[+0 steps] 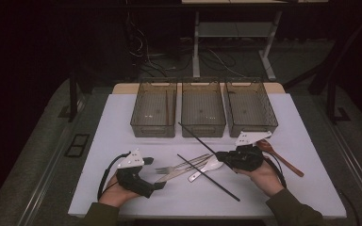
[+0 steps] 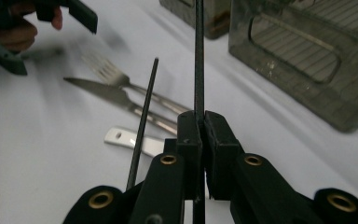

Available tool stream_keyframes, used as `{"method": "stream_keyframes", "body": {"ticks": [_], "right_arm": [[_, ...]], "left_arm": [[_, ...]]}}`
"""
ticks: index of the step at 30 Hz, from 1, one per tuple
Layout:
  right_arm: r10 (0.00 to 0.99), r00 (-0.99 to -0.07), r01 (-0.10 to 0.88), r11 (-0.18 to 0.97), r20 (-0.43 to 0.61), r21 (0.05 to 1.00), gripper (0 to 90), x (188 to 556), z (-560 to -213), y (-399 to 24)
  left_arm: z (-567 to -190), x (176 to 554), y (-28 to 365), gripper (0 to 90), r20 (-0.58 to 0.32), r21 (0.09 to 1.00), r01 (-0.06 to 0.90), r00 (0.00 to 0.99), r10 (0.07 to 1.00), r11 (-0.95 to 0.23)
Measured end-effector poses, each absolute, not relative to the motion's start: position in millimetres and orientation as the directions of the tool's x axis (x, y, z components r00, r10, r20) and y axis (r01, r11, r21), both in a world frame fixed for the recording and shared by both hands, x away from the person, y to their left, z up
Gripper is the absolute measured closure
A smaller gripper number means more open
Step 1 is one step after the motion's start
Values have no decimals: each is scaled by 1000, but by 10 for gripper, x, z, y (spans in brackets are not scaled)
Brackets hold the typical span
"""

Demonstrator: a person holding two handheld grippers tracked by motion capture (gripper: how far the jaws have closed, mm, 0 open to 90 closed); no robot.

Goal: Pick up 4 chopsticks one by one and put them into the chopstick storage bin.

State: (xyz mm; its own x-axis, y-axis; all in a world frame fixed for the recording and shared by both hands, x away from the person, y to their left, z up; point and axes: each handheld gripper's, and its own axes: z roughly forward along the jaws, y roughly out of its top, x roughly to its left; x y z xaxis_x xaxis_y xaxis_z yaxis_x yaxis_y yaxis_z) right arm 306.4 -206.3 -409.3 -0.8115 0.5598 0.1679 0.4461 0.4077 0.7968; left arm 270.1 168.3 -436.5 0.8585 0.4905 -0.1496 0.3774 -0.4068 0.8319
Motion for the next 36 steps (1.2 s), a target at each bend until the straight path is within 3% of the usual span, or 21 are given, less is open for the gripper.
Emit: {"method": "stream_keyframes", "body": {"ticks": [36], "right_arm": [[580, -798, 405, 316, 163, 858, 852, 3789, -3801, -1588]], "left_arm": [[-4382, 2729, 1696, 4, -158, 833, 387, 851, 500, -396]]}}
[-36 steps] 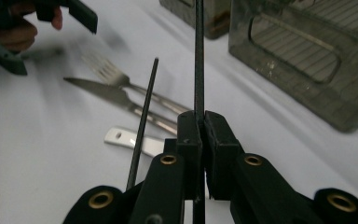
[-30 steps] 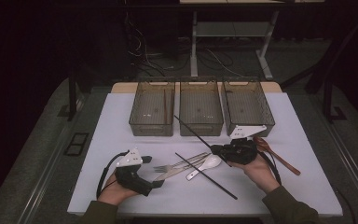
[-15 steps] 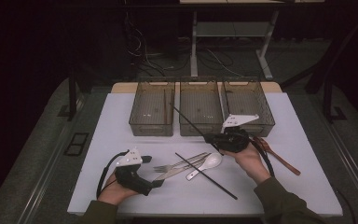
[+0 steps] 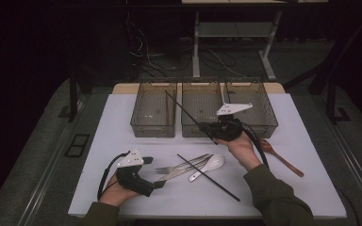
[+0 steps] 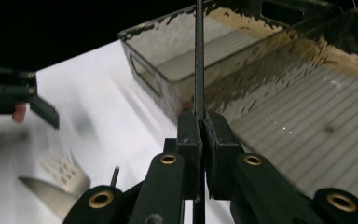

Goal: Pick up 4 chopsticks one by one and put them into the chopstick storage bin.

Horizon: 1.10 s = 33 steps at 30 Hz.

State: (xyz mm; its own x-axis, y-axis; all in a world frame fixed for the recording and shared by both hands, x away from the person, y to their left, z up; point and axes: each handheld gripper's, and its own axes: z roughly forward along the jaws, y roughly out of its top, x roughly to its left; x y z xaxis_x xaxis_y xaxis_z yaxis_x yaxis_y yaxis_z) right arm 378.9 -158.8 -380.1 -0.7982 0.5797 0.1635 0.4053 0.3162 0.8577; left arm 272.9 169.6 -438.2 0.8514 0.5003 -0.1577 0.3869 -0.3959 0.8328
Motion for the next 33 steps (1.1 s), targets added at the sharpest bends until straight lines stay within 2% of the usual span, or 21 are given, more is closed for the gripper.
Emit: {"method": "stream_keyframes", "body": {"ticks": [14, 20, 33], "right_arm": [[590, -791, 398, 291, 164, 870, 852, 4141, -3573, -1209], [590, -782, 417, 254, 202, 873, 852, 4278, -3540, -1019], [606, -768, 441, 267, 206, 857, 852, 4555, -3554, -492]], "left_arm": [[-4382, 2726, 1691, 4, -161, 833, 388, 852, 498, -394], [-4380, 2726, 1690, 4, -160, 835, 386, 853, 497, -393], [-4379, 2730, 1695, 4, -169, 837, 387, 856, 489, -388]]}}
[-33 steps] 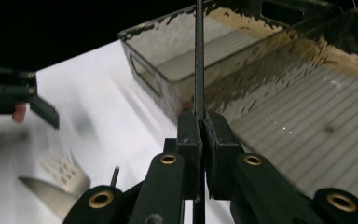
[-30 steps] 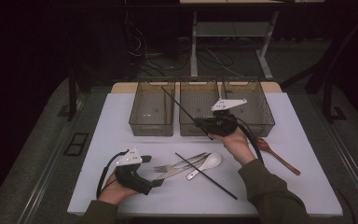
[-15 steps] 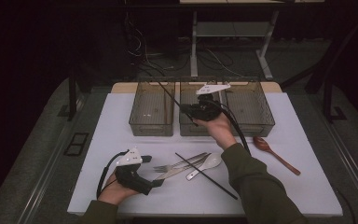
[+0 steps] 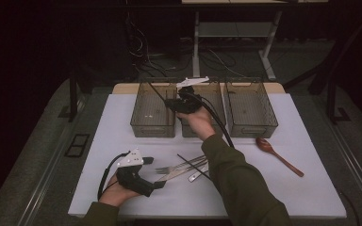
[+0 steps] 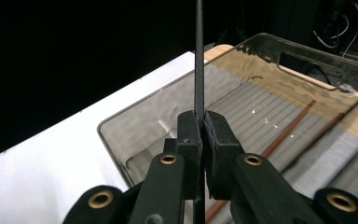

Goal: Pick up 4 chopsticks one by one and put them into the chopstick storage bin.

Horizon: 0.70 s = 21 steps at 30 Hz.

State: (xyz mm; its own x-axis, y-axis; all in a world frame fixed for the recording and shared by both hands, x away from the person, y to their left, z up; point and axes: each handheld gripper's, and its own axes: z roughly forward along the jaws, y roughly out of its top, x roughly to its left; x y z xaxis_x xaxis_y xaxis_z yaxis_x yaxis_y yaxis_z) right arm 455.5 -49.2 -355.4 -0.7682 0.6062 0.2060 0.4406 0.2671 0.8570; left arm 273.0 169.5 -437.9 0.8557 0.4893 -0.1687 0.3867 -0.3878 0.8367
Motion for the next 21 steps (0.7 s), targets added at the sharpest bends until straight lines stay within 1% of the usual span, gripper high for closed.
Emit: {"method": "stream_keyframes", "body": {"ticks": [7, 18, 21], "right_arm": [[624, -754, 469, 289, 207, 835, 852, 4670, -3663, -239], [656, -722, 531, 320, 221, 785, 851, 4750, -3866, -76], [661, -721, 531, 334, 208, 779, 851, 4741, -3864, -56]], "left_arm": [[-4379, 2736, 1703, 4, -169, 837, 385, 859, 484, -390], [-4379, 2730, 1693, 4, -169, 834, 383, 863, 476, -397], [-4381, 2732, 1690, 5, -170, 834, 384, 863, 476, -397]]}}
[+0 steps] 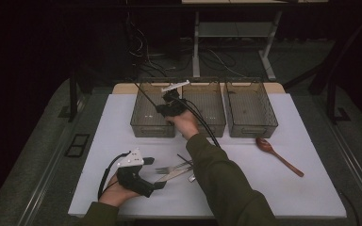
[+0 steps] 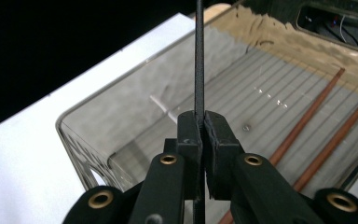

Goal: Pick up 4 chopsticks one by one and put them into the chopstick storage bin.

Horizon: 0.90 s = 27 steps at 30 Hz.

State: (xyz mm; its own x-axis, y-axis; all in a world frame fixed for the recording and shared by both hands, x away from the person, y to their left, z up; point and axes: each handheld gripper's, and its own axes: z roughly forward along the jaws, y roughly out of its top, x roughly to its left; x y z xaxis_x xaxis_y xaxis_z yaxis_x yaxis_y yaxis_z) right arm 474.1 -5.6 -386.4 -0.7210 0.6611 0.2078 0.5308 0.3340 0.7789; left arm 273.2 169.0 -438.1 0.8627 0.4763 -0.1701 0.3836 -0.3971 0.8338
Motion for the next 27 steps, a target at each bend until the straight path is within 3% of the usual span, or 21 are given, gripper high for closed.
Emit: {"method": "stream_keyframes", "body": {"ticks": [3, 5, 15, 27], "right_arm": [[671, -712, 545, 343, 207, 765, 841, 4744, -3879, -57], [668, -712, 551, 341, 216, 762, 743, 4742, -3888, -56], [666, -711, 548, 323, 226, 772, 537, 4720, -3800, -113], [629, -748, 515, 349, 211, 783, 438, 4570, -3631, -436]], "left_arm": [[-4381, 2729, 1687, 5, -173, 833, 386, 862, 476, -396], [-4380, 2731, 1689, 5, -172, 833, 385, 863, 476, -397], [-4382, 2734, 1691, 4, -170, 831, 385, 862, 477, -401], [-4388, 2734, 1686, 5, -171, 830, 389, 860, 481, -400]]}}
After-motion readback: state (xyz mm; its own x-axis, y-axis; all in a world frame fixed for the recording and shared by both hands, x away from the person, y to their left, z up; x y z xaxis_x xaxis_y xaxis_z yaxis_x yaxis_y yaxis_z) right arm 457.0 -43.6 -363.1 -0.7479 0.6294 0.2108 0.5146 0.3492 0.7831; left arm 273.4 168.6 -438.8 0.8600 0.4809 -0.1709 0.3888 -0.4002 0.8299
